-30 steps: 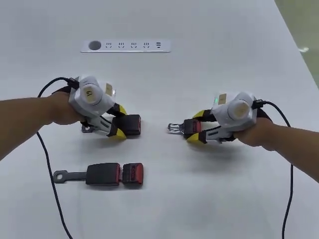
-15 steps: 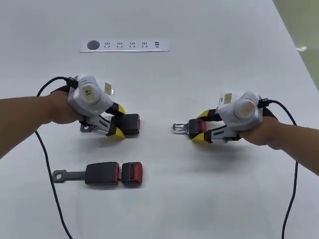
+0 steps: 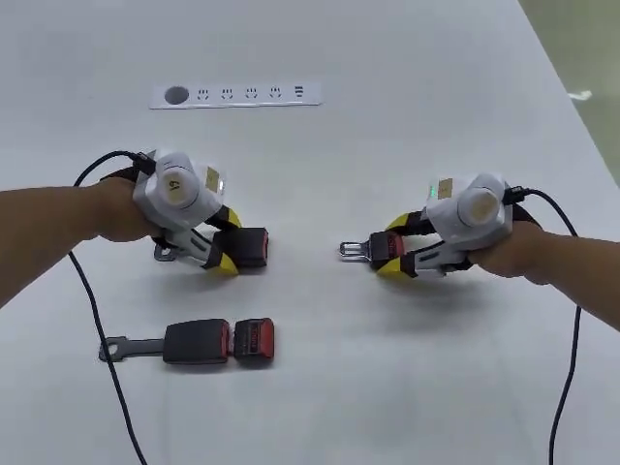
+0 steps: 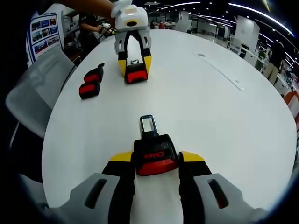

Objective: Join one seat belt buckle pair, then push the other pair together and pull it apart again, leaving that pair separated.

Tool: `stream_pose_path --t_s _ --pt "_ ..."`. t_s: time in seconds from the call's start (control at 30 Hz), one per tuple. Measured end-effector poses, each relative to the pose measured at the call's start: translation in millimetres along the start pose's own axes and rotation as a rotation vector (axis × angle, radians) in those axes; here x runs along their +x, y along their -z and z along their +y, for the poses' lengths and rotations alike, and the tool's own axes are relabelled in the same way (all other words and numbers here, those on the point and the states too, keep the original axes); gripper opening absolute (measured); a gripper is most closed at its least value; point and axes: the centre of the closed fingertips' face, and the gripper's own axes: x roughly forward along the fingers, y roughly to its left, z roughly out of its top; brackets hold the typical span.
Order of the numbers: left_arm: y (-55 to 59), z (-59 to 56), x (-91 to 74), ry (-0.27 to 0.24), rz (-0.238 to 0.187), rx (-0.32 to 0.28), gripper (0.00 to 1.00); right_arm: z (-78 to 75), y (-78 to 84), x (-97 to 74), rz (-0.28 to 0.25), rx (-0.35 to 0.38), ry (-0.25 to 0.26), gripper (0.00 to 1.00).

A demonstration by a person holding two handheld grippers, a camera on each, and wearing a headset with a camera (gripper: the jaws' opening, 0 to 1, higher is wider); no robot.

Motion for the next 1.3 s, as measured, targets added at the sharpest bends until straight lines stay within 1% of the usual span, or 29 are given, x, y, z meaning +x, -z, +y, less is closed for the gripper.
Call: stream_pose_path --t_s 0.1,0.13,0.2,0.3,0.37,0.43,0.53,0.6,0.63,0.7,0.77,0.8,0.83,0.87,0.9,0.93,0.97,1.0,1.03,1.07,1.1,1.13,1.17,1.2,1.23,1.3 --pt "-3.2 -3.5 -0.2 0.000 0.008 0.003 0.34 -3.6 0.5 0.6 -0.003 0.006 0.003 0.35" --pt "-3.7 -3.7 -0.3 0.000 0.011 0.002 0.34 1.0 -0.4 -0.2 0.000 0.002 0.003 0.35" --pt "0.1 2.0 -2.3 0.001 0.018 0.001 0.34 0.4 -0.7 -1.0 0.000 0.003 0.001 0.35" --pt "-1.2 0.5 -1.6 0.000 0.022 -0.003 0.34 -1.7 -0.3 -0.4 -0.003 0.002 0.000 0.35" --pt "-0.9 0.5 -1.8 -0.002 0.023 -0.008 0.35 1.6 -1.2 -0.8 -0.002 -0.001 -0.001 0.35" --pt "-1.1 0.5 -1.8 -0.003 0.026 -0.010 0.35 -3.4 0.7 -0.3 0.002 -0.010 0.000 0.35" --pt "-0.5 1.7 -1.7 -0.003 0.036 -0.002 0.35 -0.1 0.9 0.2 0.003 -0.014 0.001 0.35" --pt "2.3 4.9 -1.7 -0.001 0.042 0.000 0.35 0.3 0.6 0.1 0.001 -0.014 0.001 0.35" --pt "1.2 3.2 -0.7 -0.001 0.045 0.001 0.35 0.1 0.5 0.2 0.000 -0.014 0.001 0.35" --pt "0.9 2.1 -0.2 0.003 0.050 0.001 0.37 0.4 0.3 0.4 0.002 -0.015 0.001 0.36" --pt "-0.4 -1.5 0.6 0.011 0.053 -0.008 0.42 2.7 -0.9 -0.3 0.009 -0.009 0.009 0.37" --pt "-1.1 -2.5 1.3 0.008 0.052 -0.018 0.48 -1.6 0.9 -1.3 0.021 0.002 0.028 0.38" --pt "-3.4 -5.4 2.6 -0.005 0.061 -0.029 0.60 -5.1 1.1 -2.9 0.025 -0.004 0.052 0.41" --pt "-4.2 -6.0 2.5 -0.011 0.060 -0.040 0.69 -4.1 0.3 -3.3 0.017 0.009 0.061 0.47" --pt "-3.0 -3.8 0.7 -0.016 0.052 -0.060 0.74 -2.0 -5.1 -4.0 -0.024 0.068 0.069 0.52" --pt "-7.6 -5.3 -2.0 -0.006 0.018 -0.094 0.75 -2.6 -8.2 -6.0 -0.043 0.078 0.085 0.56" --pt "-9.6 -5.0 -3.6 -0.006 0.001 -0.116 0.75 -5.2 -10.3 -8.1 -0.056 0.082 0.110 0.59" --pt "-11.7 -3.2 -7.3 -0.021 -0.004 -0.143 0.76 -8.4 -12.1 -9.0 -0.082 0.110 0.138 0.61" --pt "-15.4 -4.1 -10.1 -0.031 -0.007 -0.160 0.79 -9.1 -14.1 -10.0 -0.099 0.136 0.151 0.63" --pt "-19.4 -3.5 -13.0 -0.042 -0.027 -0.192 0.83 -7.0 -20.2 -15.5 -0.119 0.165 0.178 0.65" --pt "-14.0 1.9 -11.1 -0.046 -0.039 -0.215 0.86 -7.6 -21.6 -16.9 -0.125 0.171 0.197 0.68" --pt "-20.2 -1.5 -16.2 -0.048 -0.053 -0.239 0.87 -11.3 -21.6 -16.4 -0.141 0.188 0.222 0.70" --pt "-26.4 -4.4 -21.0 -0.057 -0.060 -0.244 0.87 -11.6 -23.7 -17.9 -0.152 0.197 0.238 0.70" --pt "-28.4 -3.7 -23.8 -0.069 -0.071 -0.258 0.87 -10.8 -26.6 -20.2 -0.161 0.202 0.255 0.71" --pt "-29.8 -2.3 -26.2 -0.084 -0.095 -0.303 0.89 -11.6 -29.6 -21.9 -0.176 0.215 0.279 0.71" --pt "-33.7 -1.8 -31.3 -0.106 -0.135 -0.348 0.95 -14.3 -33.7 -23.3 -0.208 0.245 0.323 0.74"
